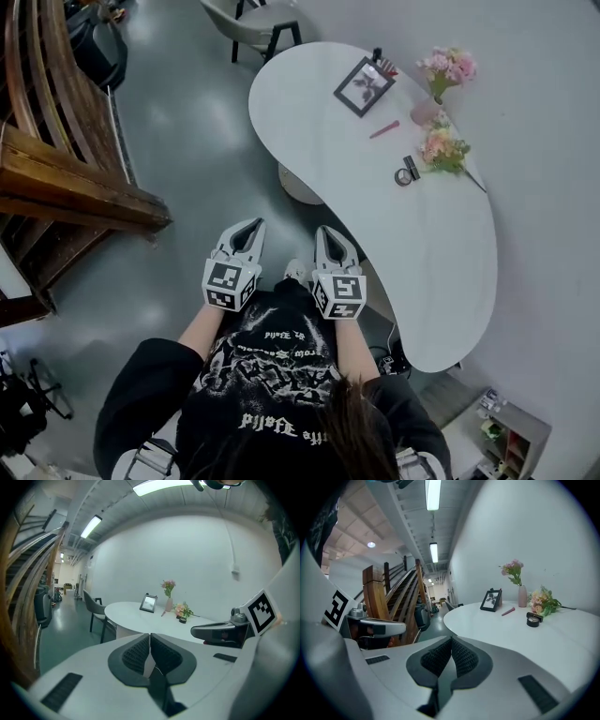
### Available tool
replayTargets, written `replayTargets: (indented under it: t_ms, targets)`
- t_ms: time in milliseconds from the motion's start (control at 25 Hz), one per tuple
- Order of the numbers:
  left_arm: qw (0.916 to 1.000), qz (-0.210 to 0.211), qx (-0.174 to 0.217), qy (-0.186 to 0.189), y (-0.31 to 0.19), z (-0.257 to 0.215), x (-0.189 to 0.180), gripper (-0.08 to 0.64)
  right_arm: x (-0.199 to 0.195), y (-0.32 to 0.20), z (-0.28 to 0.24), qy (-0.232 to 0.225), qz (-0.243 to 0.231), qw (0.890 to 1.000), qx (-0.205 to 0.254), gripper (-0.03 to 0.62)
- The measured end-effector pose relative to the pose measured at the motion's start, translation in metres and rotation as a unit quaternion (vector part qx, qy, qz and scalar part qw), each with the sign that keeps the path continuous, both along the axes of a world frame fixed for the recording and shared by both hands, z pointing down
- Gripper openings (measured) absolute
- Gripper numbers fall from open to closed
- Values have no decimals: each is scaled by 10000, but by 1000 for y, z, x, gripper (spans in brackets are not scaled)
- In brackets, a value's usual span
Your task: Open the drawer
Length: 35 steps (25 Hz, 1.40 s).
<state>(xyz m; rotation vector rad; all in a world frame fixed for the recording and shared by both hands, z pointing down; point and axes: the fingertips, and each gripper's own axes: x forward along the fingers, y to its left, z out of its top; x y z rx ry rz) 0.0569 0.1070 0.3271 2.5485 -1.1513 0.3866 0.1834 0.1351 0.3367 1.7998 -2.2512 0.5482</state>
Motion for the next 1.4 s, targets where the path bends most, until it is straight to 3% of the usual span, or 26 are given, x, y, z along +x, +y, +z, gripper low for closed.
replayTargets:
  t_ms: [360, 720, 1000, 1400]
  targets:
    - [9982, -592, -44, 88, -25, 6, 31, 28, 24, -29, 6, 88, -789, 9968, -122, 26]
    - [9981, -606, -147, 0, -45, 8, 27, 28, 10, -49, 15, -61, -1139, 9928, -378, 26]
    - [9985, -505, -223, 46, -70, 14, 18, 28, -13, -64, 25, -142, -1095, 9922, -585, 26]
    - [9990, -233, -382, 44, -92, 50, -9, 29, -36, -77, 48, -197, -467, 9962, -704, 26]
